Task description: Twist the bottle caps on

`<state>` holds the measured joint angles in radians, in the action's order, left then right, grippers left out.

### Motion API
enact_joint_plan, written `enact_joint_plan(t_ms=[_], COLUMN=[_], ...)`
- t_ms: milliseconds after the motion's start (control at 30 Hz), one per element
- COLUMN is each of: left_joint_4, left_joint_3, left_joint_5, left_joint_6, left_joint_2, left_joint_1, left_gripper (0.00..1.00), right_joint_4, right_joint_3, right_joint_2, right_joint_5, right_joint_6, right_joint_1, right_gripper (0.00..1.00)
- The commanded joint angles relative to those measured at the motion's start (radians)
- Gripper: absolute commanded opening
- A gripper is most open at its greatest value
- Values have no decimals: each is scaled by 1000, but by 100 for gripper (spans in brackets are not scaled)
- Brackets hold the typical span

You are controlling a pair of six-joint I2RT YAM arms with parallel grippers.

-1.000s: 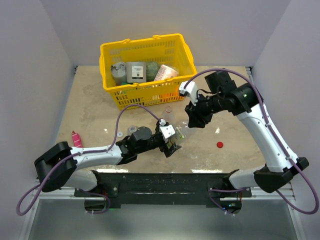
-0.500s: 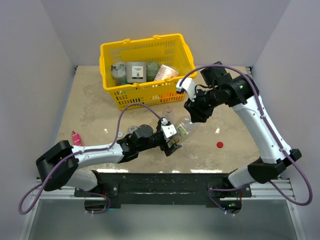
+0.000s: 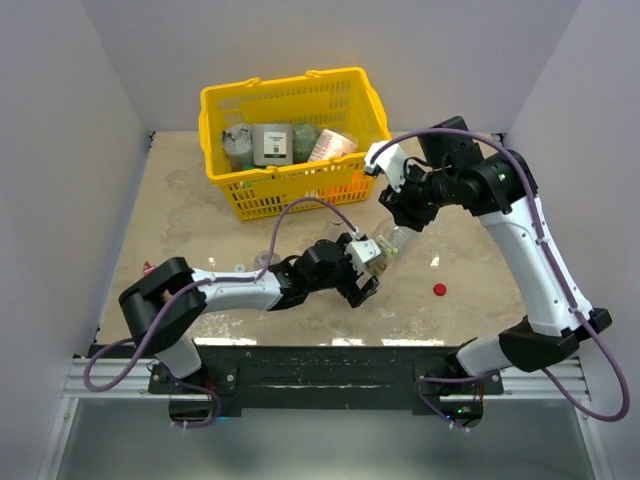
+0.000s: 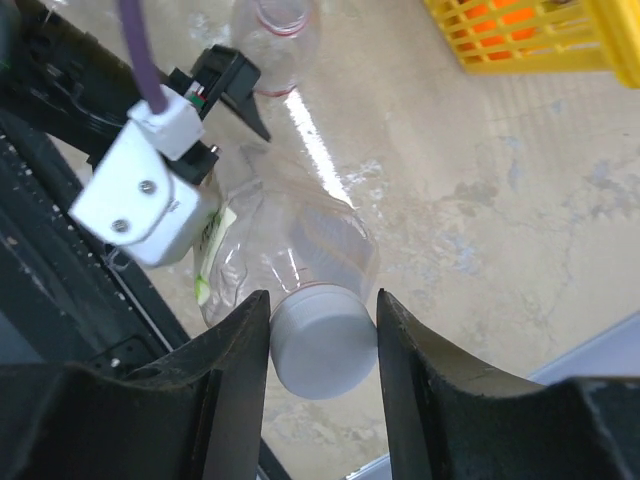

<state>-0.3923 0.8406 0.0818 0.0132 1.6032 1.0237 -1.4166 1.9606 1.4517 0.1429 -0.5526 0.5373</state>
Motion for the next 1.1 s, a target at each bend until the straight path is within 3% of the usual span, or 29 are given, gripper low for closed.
enact_joint_plan(t_ms=[0,100,400,567,1067], left_joint_4=[116,80,32,33,20], left_joint_3=[6,12,-4,-24,-37], left_joint_5=[-79,-123,77,85,96], left_joint_6=[117,159,143,130,120], left_joint_2=[61,78,72,57,58], left_joint_1=[7,7,13,15,16], left_gripper=[99,100,100,100,100], right_joint_4=[-13,-12,37,91,277], right_joint_3=[3,-49,-149,-184,-193], right_joint_2=[-76,-100,-103,-90,30], right_joint_5=[-32,-57,-213,-275,-286], right_joint_6=[-10,3,-21,-53,-127], right_joint_1=[-11,-11,-11,-31,-204], right_gripper=[0,0,0,0,0])
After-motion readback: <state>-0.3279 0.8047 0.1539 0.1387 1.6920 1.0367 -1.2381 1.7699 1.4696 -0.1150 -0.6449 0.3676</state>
